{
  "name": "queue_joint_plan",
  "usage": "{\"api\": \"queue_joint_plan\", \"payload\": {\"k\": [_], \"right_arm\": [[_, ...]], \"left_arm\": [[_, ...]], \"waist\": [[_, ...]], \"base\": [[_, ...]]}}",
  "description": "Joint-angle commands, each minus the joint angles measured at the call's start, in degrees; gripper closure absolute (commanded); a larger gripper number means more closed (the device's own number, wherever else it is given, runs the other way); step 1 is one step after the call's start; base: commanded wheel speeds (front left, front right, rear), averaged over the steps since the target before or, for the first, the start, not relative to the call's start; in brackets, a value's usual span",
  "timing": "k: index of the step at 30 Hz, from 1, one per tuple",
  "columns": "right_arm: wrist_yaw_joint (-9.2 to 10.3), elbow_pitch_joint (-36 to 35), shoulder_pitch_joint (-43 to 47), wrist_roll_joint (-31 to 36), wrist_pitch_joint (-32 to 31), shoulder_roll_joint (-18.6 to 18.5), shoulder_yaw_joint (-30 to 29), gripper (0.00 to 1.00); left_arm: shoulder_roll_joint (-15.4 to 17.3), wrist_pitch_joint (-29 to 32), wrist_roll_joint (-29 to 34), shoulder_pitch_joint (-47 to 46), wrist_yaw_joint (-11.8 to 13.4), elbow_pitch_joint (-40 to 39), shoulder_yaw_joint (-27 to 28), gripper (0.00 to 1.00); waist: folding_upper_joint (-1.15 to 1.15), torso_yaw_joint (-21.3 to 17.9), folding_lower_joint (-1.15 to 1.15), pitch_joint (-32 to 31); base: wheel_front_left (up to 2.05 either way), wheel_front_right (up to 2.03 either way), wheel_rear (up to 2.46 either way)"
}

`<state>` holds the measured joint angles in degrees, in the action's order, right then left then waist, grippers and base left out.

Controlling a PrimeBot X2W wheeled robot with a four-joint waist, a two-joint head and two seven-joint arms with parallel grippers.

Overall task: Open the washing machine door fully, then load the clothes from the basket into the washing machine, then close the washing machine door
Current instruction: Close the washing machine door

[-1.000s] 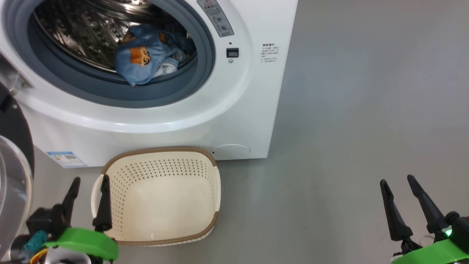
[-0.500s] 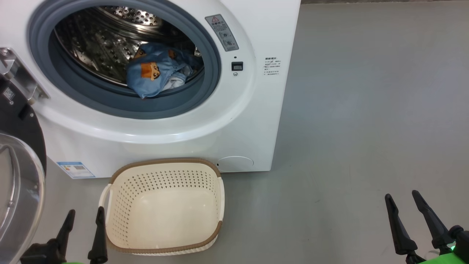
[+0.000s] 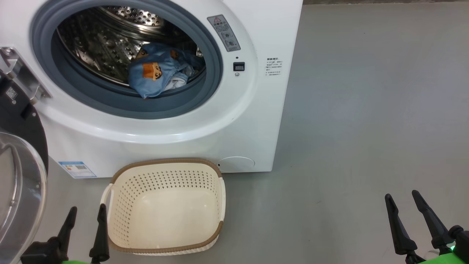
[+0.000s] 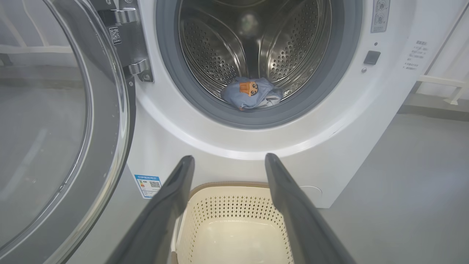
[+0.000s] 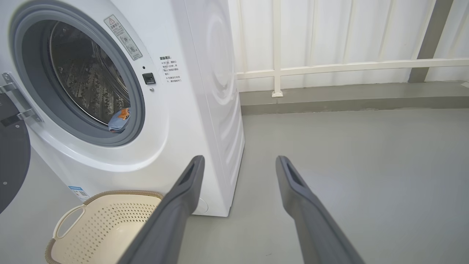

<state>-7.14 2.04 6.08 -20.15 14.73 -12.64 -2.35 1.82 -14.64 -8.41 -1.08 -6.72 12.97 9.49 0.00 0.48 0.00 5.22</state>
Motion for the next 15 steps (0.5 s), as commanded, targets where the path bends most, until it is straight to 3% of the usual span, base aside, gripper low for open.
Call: {"api": "queue_joint_plan", "payload": {"k": [1, 7, 15], "right_arm": [[-0.35, -1.5, -0.4, 0.5, 0.3, -1.0, 1.3, 0.00], [-0.35, -1.3, -0.2, 0.5, 0.3, -1.1, 1.4, 0.00], [-0.35, -1.3, 0.1, 0.5, 0.3, -1.2, 1.3, 0.00]], "left_arm": [[1.1, -0.4, -0.3, -0.6, 0.5, -1.7, 1.4, 0.00], [1.1, -0.4, -0.7, -0.3, 1.0, -1.8, 1.0, 0.00], [1.1, -0.4, -1.6, 0.0, 0.7, -2.4, 0.6, 0.00]], "waist": [[0.00, 0.0, 0.00, 0.0], [0.00, 0.1, 0.00, -0.2], [0.00, 0.2, 0.00, -0.5]], "base": [[-0.18, 0.18, 0.00], [-0.66, 0.66, 0.00], [-1.26, 1.25, 0.01]]}}
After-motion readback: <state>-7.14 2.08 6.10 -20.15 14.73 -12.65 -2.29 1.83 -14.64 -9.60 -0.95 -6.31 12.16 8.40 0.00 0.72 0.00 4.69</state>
